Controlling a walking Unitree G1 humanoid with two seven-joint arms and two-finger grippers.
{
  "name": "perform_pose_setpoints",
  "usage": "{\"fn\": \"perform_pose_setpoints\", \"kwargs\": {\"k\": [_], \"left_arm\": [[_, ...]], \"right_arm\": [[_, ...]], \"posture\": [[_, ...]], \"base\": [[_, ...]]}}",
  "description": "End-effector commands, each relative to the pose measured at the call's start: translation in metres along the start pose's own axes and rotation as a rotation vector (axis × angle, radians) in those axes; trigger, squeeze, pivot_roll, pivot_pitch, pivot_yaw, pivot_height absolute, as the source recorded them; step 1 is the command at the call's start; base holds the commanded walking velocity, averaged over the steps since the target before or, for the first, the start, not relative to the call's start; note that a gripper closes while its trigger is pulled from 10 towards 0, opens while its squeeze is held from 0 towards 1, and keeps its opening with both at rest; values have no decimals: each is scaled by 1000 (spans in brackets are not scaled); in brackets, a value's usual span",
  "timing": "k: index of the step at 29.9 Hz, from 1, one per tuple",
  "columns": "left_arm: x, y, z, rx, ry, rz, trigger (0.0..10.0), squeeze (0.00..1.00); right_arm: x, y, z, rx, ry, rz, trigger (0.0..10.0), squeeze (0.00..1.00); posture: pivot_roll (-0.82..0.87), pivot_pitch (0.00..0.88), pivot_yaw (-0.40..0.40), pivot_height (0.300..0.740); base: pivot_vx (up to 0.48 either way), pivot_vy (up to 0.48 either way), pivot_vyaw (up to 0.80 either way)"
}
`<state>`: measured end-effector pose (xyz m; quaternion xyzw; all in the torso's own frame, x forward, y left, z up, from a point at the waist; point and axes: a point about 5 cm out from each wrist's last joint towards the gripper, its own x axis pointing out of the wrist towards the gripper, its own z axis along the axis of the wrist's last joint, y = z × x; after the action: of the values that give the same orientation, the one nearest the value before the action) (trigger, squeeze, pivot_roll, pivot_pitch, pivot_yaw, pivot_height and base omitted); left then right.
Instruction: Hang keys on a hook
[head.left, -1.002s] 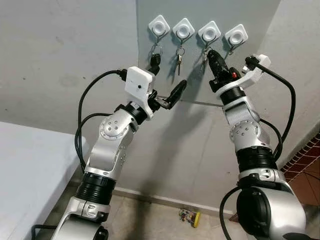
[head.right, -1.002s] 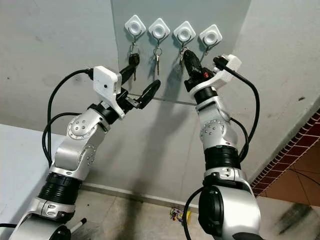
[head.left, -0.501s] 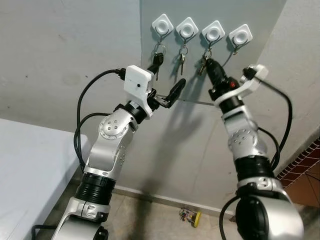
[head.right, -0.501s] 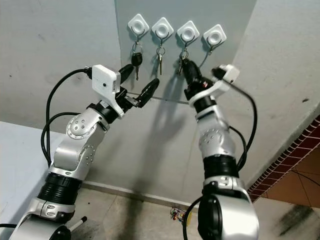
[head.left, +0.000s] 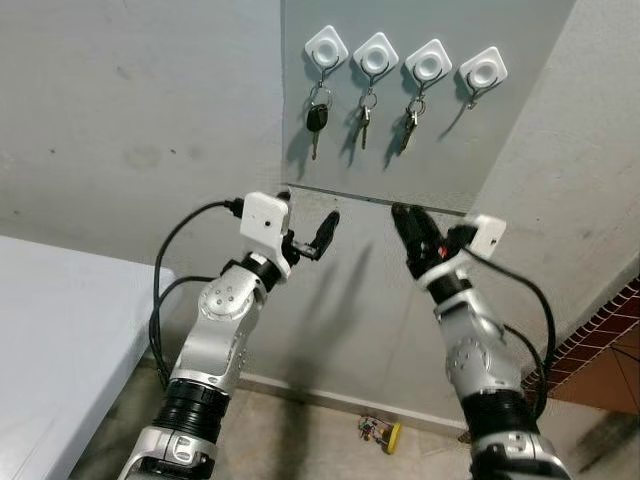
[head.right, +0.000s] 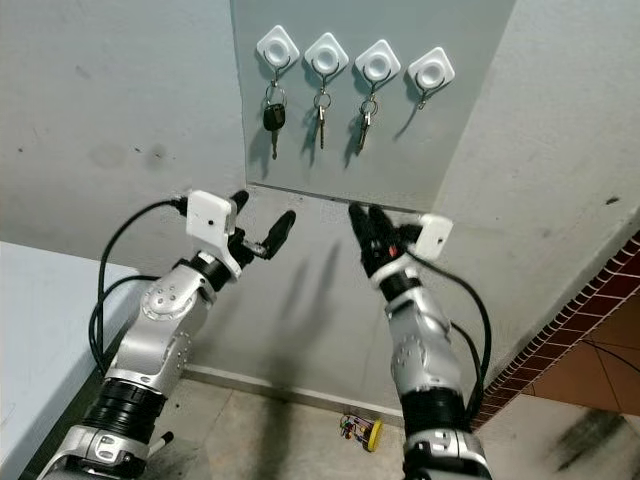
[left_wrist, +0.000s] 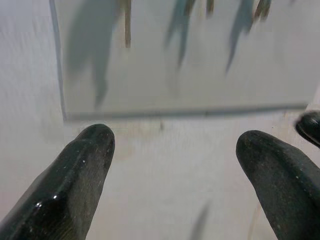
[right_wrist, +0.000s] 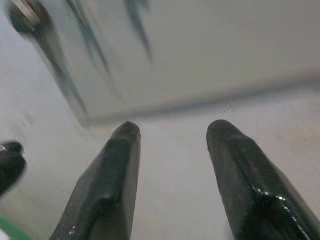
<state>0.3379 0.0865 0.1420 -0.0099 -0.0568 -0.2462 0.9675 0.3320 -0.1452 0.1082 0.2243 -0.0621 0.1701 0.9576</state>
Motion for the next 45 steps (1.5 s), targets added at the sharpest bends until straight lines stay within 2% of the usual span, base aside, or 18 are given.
{"fn": "perform_pose_setpoints", "kwargs": {"k": [1,10,15,19,20,24,27,28,29,30,33,34,35,36,40,41,42,45], "left_arm": [[-5,0,-16,4,46,11,10000,0],[-28,-1,-78,-36,263,-4,10000,0],[-53,-4,-115,-44,421,14,10000,0],[-64,-4,-128,-50,489,37,10000,0],[-78,-6,-141,-60,567,47,10000,0],[-93,-11,-155,-17,658,31,10000,0],[-106,-12,-164,41,723,52,10000,0],[-110,-13,-167,71,743,54,10000,0],[-110,-13,-167,71,743,54,10000,0],[-115,-13,-171,104,765,59,10000,0],[-124,-15,-176,99,802,73,10000,0],[-138,-17,-185,11,872,100,10000,0],[-142,-18,-187,-21,890,109,10000,0],[-147,-18,-189,-52,904,121,10000,0],[-164,-16,-196,-116,957,169,10000,0],[-168,-15,-197,-119,968,180,10000,0],[-173,-13,-198,-128,978,196,10000,0],[-183,-7,-200,-158,985,256,10000,0]], "right_arm": [[-10,-6,-11,-26,39,-33,10000,1000],[-57,-32,-58,-57,213,-206,10000,1000],[-93,-44,-89,-119,388,-313,10000,1000],[-106,-47,-99,-147,458,-348,10000,1000],[-121,-54,-106,-193,529,-425,10000,1000],[-143,-61,-114,-285,617,-484,10000,1000],[-165,-66,-122,-288,704,-556,10000,1000],[-173,-66,-126,-273,739,-571,10000,898],[-173,-66,-126,-273,739,-571,10000,898],[-182,-66,-130,-266,772,-591,10000,384],[-196,-65,-136,-235,821,-616,10000,290],[-218,-64,-143,-211,903,-661,10000,176],[-225,-63,-146,-198,927,-676,10000,176],[-232,-63,-148,-188,949,-691,10000,0],[-250,-58,-154,-168,1010,-728,10000,0],[-252,-56,-155,-138,1007,-723,10000,67],[-253,-54,-157,-115,1000,-718,10000,1000],[-256,-52,-159,-84,991,-735,10000,1000]], "posture": [[27,0,-15,740],[-34,0,25,740],[-65,0,48,740],[-70,0,49,740],[-74,0,51,740],[-75,0,53,740],[-76,0,55,740],[-80,0,56,740],[-80,0,56,740],[-84,0,57,740],[-86,0,53,740],[-88,0,53,740],[-88,0,53,740],[-90,0,53,740],[-93,0,51,740],[-95,0,51,740],[-96,0,52,740],[-102,0,55,740]], "base": [[0,0,0],[0,0,0],[0,0,0],[0,0,0],[0,0,0],[0,0,0],[0,0,0],[0,0,0],[0,0,0],[0,0,0],[0,0,0],[0,0,0],[0,0,0],[0,0,0],[0,0,0],[0,0,0],[0,0,0],[0,0,0]]}}
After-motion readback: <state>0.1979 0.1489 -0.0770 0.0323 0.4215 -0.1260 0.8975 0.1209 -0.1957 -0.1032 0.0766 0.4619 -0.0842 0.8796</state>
